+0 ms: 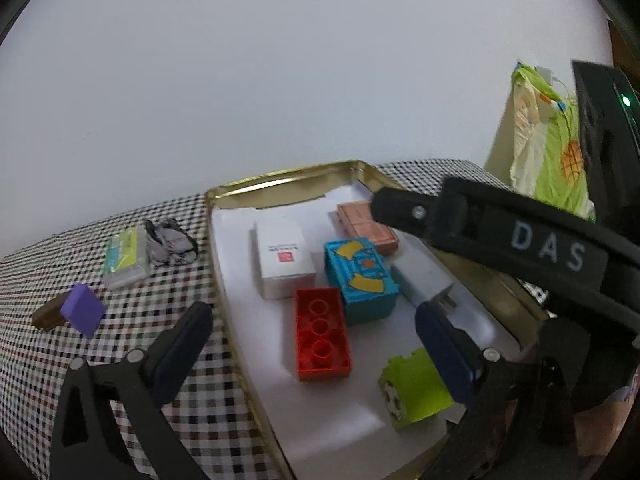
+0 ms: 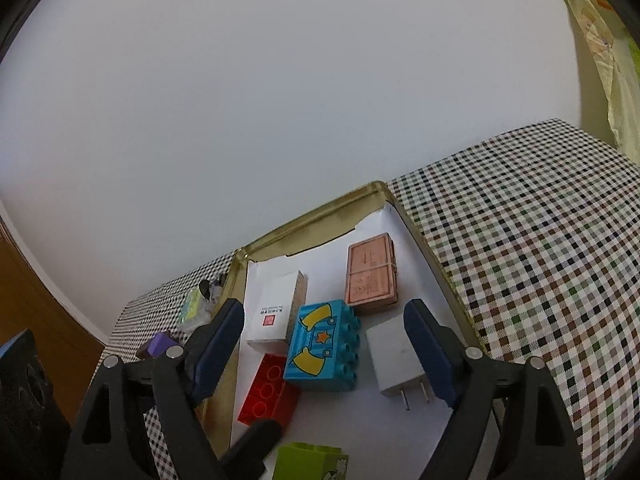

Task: Organize rigid objects
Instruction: 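Move both grippers back from the tin toward the purple block and brown bar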

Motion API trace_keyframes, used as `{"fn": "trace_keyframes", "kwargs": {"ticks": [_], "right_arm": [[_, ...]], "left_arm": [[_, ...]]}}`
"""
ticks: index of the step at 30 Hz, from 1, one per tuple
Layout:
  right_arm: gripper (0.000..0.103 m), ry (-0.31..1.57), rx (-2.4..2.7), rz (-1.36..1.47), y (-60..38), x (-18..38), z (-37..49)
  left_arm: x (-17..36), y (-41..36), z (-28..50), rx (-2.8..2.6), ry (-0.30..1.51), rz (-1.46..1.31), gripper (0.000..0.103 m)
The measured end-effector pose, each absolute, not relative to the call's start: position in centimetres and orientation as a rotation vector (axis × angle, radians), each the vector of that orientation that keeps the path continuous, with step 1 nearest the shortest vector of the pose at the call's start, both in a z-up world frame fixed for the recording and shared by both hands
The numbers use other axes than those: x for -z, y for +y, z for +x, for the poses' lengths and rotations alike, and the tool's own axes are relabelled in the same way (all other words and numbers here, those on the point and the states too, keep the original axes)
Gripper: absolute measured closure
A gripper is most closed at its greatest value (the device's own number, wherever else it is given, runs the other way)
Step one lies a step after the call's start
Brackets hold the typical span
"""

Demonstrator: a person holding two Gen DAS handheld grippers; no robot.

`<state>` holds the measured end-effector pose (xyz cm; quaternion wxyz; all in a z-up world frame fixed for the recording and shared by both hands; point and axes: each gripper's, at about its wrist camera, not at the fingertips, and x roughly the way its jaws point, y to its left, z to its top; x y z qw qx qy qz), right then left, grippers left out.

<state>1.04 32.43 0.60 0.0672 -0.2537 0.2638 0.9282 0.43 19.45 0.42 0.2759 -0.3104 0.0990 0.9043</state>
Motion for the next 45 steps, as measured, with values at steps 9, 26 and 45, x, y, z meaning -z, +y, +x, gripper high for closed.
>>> {"fn": "trace_keyframes", "kwargs": {"ticks": [9, 26, 45], "right_arm": [[0.019, 0.702, -2.770, -0.567, 32.4, -1.5, 2.7], [0.019, 0.183, -2.561, -0.252, 28.5, -2.7, 5.9], [0.019, 0.313, -2.586, -0.326, 27.1, -1.7, 6.7]], "left_arm": [[-0.8, 17.8, 0.6, -2.527, 0.301, -0.750, 0.001], [0.0, 13.6, -1.9, -2.702, 0.292, -0.689, 0.001], [1.1, 8.7, -4.3, -2.667, 0.240, -0.846, 0.001]]}}
